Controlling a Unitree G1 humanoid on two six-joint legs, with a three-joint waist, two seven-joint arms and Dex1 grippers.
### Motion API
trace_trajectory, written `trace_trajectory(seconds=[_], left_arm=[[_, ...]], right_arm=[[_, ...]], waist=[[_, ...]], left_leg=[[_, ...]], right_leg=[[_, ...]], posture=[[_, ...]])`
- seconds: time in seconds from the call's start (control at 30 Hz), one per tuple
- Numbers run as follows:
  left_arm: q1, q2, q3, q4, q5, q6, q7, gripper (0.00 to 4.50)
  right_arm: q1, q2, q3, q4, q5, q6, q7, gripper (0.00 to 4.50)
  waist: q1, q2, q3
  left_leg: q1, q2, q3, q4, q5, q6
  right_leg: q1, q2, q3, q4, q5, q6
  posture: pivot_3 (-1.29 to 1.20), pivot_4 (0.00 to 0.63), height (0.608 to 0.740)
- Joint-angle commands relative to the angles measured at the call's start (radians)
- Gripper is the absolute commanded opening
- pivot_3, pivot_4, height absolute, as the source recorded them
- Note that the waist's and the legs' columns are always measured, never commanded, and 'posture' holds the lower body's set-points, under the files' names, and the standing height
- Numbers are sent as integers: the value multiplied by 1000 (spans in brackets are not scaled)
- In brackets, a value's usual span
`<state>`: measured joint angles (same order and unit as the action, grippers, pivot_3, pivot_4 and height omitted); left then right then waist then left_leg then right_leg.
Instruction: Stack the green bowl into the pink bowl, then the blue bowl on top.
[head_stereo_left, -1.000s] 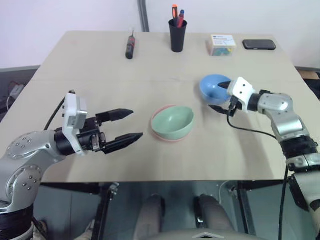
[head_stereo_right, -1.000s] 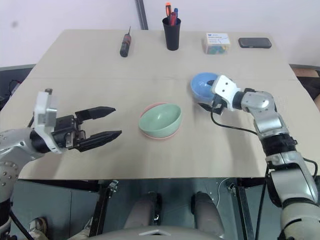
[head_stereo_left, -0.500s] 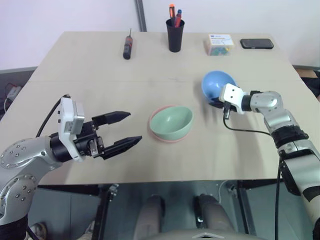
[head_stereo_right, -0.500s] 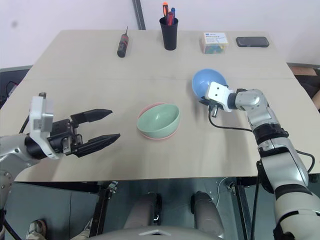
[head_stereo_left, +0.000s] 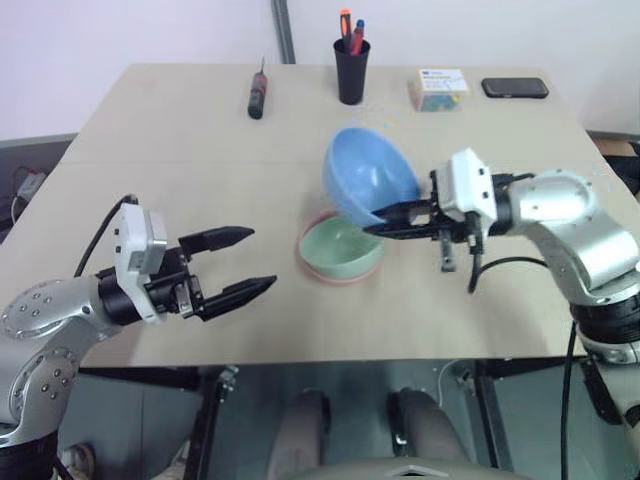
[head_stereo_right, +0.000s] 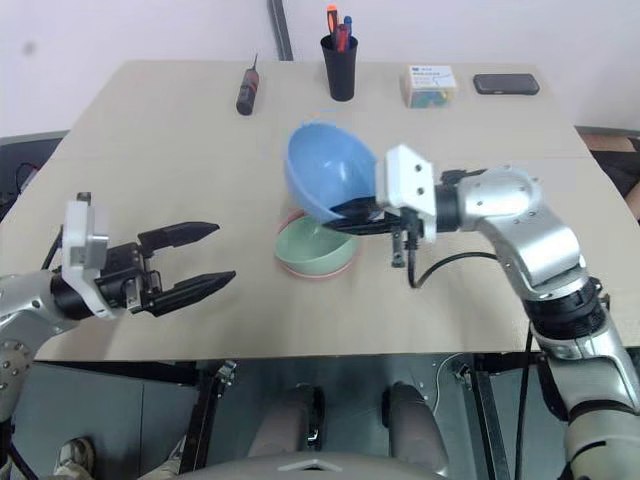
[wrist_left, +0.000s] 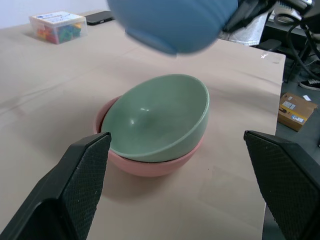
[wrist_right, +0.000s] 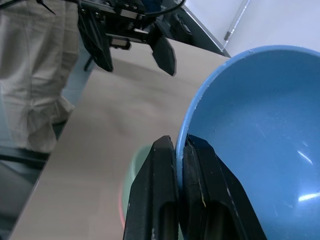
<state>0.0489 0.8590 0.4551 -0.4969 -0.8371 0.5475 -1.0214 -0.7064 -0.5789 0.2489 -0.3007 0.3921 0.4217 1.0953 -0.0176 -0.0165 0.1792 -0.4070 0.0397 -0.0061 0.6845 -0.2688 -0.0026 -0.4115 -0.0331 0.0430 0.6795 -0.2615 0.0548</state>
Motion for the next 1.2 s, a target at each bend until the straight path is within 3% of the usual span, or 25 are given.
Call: trace_trajectory(seconds=[0.03, 0.43, 0.57, 0.67, 0.8, 1.03, 1.1, 1.2], left_arm=[[-4, 1, 4, -19, -1, -19, -2, 4500], [31, -3, 31, -27, -6, -24, 2, 4500], [24, -6, 19, -23, -3, -26, 11, 4500], [15, -12, 2, -18, 3, -30, 16, 4500], [-3, -45, -31, -40, 10, -30, 65, 4500], [31, -86, -50, -30, 63, -72, 88, 4500], [34, -77, -29, -15, 38, -79, 47, 4500], [47, -47, -3, -8, 45, -76, 22, 4500]], right_arm=[[24, 37, 54, 60, -83, -49, -47, 50], [16, 9, 99, 35, -73, -15, 91, 50], [-6, 46, 86, 36, -62, 27, 60, 1255], [-9, 62, 85, 36, -78, 24, 32, 2533], [19, 77, -40, -10, -64, 19, -93, 3895], [268, -111, -321, -189, 38, 141, -143, 3895], [372, -163, -410, -214, 73, 167, -134, 4422], [518, -214, -520, -239, 62, 129, -134, 4463]], waist=[[0, 0, 0], [3, 0, 0], [2, 0, 0], [3, 0, 0], [5, 0, 0], [10, 0, 0], [10, 0, 0], [6, 0, 0]], left_leg=[[0, 0, 0, 0, 0, 0], [-4, 0, 0, 0, 0, 0], [-4, 0, -1, 0, 0, 0], [-4, 0, -1, 0, 0, 0], [-4, 0, -1, 0, 0, 0], [-6, -1, -2, 0, 0, 0], [-6, -1, -2, 0, 0, 0], [-5, -1, -2, 0, 0, 0]], right_leg=[[0, 0, 0, 0, 0, 0], [-3, 0, 0, -1, 0, 0], [-3, 0, -1, -1, 0, 0], [-3, 0, -1, -1, 0, 0], [-3, 0, -1, -1, 0, 0], [-3, -2, -2, -4, 0, 0], [-3, -1, -2, -3, 0, 0], [-2, -1, -2, -3, 0, 0]], posture=[[0, 150, 740], [0, 150, 740], [0, 150, 740], [0, 150, 740], [0, 150, 740], [0, 150, 740], [0, 150, 740], [0, 150, 740]])
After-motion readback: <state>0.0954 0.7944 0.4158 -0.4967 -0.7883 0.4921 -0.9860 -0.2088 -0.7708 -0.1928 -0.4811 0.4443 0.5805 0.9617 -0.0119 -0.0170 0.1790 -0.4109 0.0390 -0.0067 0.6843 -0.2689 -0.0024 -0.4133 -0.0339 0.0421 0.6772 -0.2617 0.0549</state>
